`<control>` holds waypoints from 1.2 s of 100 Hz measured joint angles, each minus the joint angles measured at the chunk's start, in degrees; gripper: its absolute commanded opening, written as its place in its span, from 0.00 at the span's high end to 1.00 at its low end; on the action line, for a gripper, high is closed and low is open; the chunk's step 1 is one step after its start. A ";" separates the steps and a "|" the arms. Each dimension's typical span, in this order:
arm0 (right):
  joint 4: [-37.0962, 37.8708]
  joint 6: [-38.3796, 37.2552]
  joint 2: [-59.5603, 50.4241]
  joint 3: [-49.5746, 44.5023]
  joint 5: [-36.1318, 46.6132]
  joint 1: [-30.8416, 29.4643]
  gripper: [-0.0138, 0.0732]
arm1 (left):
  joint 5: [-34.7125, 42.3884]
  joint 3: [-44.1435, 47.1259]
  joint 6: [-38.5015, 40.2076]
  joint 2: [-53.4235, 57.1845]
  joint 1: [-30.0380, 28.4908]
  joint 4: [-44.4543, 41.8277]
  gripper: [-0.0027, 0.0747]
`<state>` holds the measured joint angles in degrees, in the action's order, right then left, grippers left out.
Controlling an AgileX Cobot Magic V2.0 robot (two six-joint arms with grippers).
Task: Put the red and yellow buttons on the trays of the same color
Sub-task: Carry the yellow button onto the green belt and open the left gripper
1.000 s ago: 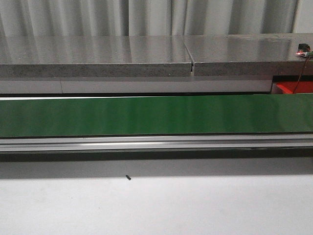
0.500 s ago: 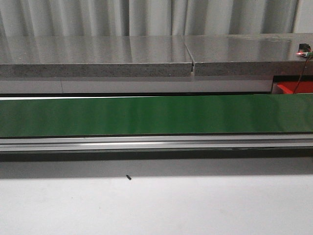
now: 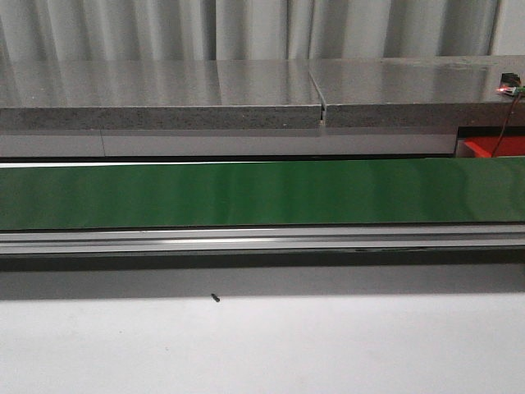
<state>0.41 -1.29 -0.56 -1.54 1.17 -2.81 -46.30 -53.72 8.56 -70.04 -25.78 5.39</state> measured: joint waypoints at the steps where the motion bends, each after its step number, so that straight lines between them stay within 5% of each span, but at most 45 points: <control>1: 0.00 0.00 0.00 0.00 0.00 0.00 0.91 | 0.00 -0.35 0.00 0.00 0.17 0.00 0.67; 42: 0.00 0.00 0.00 0.00 0.00 0.00 0.91 | 0.39 -7.96 0.00 -10.46 9.27 0.11 0.67; 77: 0.00 0.00 0.00 0.00 0.00 0.00 0.91 | 2.41 -9.08 0.05 -16.44 10.75 0.11 0.66; 84: 0.00 0.00 0.00 0.00 0.00 0.00 0.91 | 2.51 -9.08 0.05 -16.44 10.75 0.11 0.60; 103: 0.00 0.00 0.00 0.00 0.00 0.00 0.91 | 2.50 -9.08 0.05 -16.44 10.75 0.45 0.21; 120: 0.00 0.00 0.00 0.00 0.00 0.00 0.91 | 2.62 -9.08 0.05 -16.30 10.75 1.78 0.19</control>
<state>0.41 -1.29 -0.56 -1.54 1.17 -2.81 -43.68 -62.80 8.61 -86.35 -15.03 7.18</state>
